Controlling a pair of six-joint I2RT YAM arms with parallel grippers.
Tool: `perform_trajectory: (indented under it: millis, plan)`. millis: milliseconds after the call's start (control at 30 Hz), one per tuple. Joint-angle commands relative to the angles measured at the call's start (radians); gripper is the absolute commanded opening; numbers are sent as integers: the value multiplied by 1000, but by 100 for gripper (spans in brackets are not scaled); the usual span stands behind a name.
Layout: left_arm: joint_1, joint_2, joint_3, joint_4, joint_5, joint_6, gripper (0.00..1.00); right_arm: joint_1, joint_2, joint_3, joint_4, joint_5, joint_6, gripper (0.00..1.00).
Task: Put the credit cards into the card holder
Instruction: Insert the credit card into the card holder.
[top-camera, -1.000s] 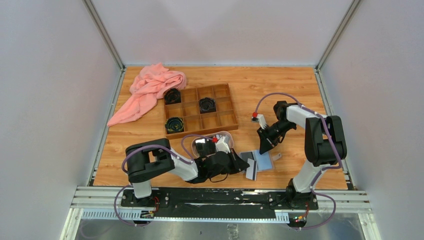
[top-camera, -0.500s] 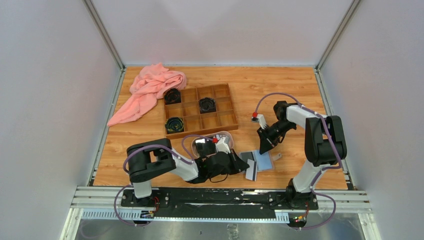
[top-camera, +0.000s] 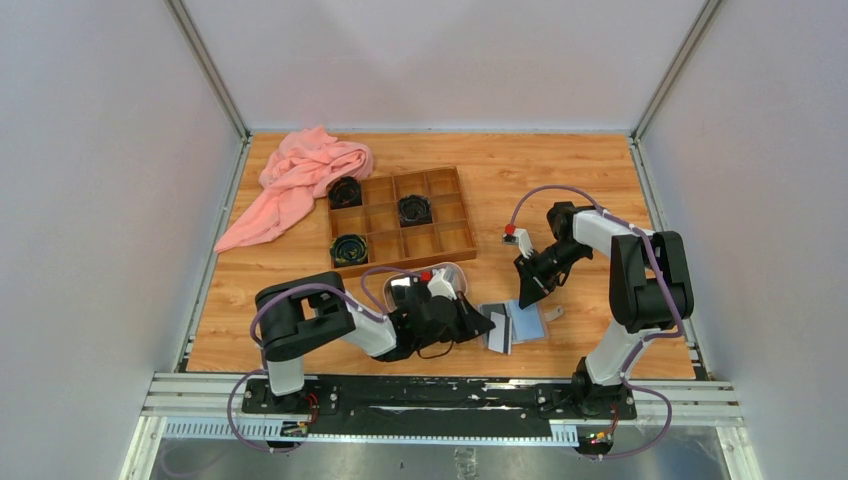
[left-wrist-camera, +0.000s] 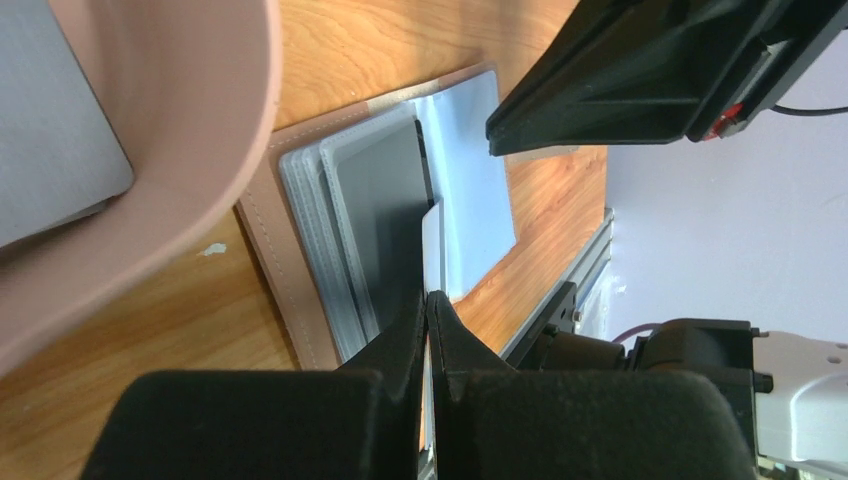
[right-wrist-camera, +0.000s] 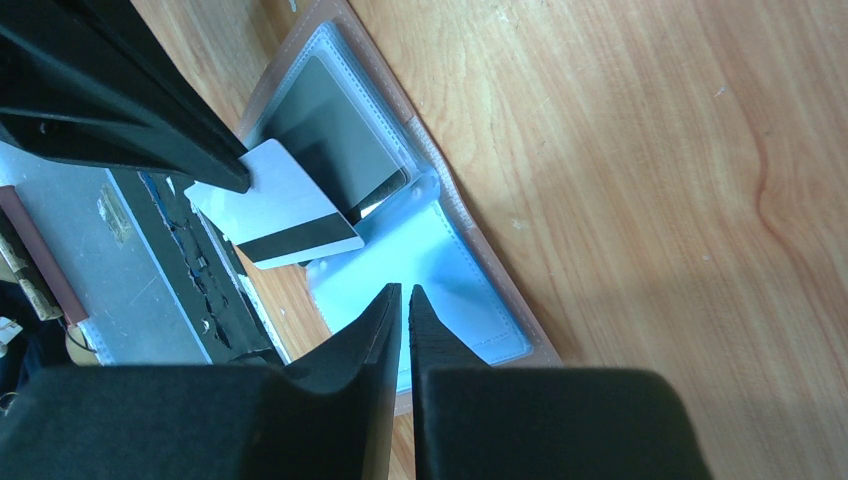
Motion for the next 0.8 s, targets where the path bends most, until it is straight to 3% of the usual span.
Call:
perform_trajectory:
  millis: [0,767]
  plan:
    - [10,40,13,-6,14,-27,0,15,-3,-13,-29,-4,-19,11]
    - [49,91,55,-6,-8,-66,0,15,-4,-13,-29,-6,-19,11]
